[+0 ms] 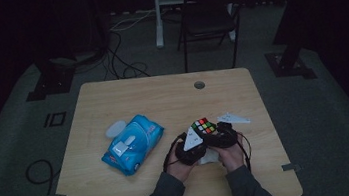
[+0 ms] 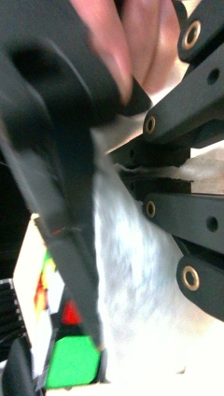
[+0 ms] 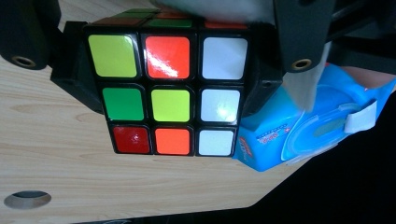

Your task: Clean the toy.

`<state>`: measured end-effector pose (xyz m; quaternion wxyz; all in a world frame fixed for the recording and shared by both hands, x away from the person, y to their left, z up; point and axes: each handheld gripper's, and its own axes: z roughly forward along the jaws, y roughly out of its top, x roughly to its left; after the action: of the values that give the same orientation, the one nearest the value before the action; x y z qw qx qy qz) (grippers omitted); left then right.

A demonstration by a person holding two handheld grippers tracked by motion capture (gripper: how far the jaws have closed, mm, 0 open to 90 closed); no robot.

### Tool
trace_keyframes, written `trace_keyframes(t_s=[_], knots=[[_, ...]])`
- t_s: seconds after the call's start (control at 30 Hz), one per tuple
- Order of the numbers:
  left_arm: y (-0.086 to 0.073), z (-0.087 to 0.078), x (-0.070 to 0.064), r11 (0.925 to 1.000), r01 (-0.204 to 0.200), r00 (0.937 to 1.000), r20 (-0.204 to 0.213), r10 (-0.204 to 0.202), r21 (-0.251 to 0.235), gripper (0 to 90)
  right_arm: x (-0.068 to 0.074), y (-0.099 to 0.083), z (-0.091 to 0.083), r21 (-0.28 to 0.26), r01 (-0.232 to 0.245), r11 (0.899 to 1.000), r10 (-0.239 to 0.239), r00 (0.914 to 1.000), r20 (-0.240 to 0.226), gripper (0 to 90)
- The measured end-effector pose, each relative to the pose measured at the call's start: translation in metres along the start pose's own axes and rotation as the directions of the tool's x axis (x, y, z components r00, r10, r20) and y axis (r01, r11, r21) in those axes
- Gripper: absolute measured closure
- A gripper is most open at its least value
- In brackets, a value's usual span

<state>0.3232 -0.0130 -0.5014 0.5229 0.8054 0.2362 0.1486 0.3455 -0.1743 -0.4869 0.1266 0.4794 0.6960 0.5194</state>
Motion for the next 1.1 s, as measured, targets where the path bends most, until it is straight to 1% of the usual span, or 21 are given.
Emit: trace_keyframes(t_s=[0.17, 0.27, 0.4, 0.53, 0.63, 0.7, 0.87, 1.0, 1.1], knots=[[0.001, -0.001, -0.001, 0.9999, 0.000, 1.0000, -0.006, 0.000, -0.011, 86.6, -0.002, 0.000, -0.001, -0.003, -0.033, 0.999, 0.033, 0.9994, -0.008, 33.8], [0.001, 0.002, -0.001, 1.0000, -0.007, 1.0000, -0.005, 0.007, 0.003, 86.6, -0.002, 0.000, -0.001, -0.006, -0.039, 0.999, 0.039, 0.9992, 0.000, 33.8], [0.001, 0.008, 0.000, 0.9995, -0.021, 0.9997, -0.010, 0.021, 0.024, 86.6, -0.002, 0.001, -0.002, -0.014, -0.045, 0.999, 0.045, 0.9990, -0.002, 33.8], [-0.001, 0.012, -0.001, 0.9994, -0.022, 0.9997, -0.013, 0.023, 0.027, 86.6, -0.003, 0.002, -0.004, -0.021, -0.049, 0.999, 0.049, 0.9988, 0.000, 33.8], [-0.001, 0.013, -0.001, 0.9992, -0.026, 0.9995, -0.017, 0.027, 0.031, 86.6, -0.004, 0.001, -0.004, -0.023, -0.061, 0.998, 0.061, 0.9982, 0.003, 33.9], [-0.002, 0.014, -0.001, 0.9990, -0.029, 0.9993, -0.022, 0.030, 0.036, 86.6, -0.005, 0.001, -0.005, -0.024, -0.070, 0.997, 0.070, 0.9975, -0.002, 33.9], [-0.008, 0.012, 0.000, 0.9982, -0.027, 0.9990, -0.034, 0.029, 0.054, 86.5, -0.006, 0.002, -0.007, -0.036, -0.073, 0.997, 0.073, 0.9973, -0.006, 33.9], [-0.011, 0.011, 0.001, 0.9979, -0.028, 0.9989, -0.036, 0.030, 0.058, 86.6, -0.007, 0.003, -0.008, -0.039, -0.075, 0.996, 0.075, 0.9971, -0.010, 33.8], [-0.013, 0.008, 0.002, 0.9977, -0.029, 0.9988, -0.039, 0.031, 0.062, 86.5, -0.008, 0.004, -0.009, -0.037, -0.080, 0.996, 0.080, 0.9966, -0.023, 33.8]])
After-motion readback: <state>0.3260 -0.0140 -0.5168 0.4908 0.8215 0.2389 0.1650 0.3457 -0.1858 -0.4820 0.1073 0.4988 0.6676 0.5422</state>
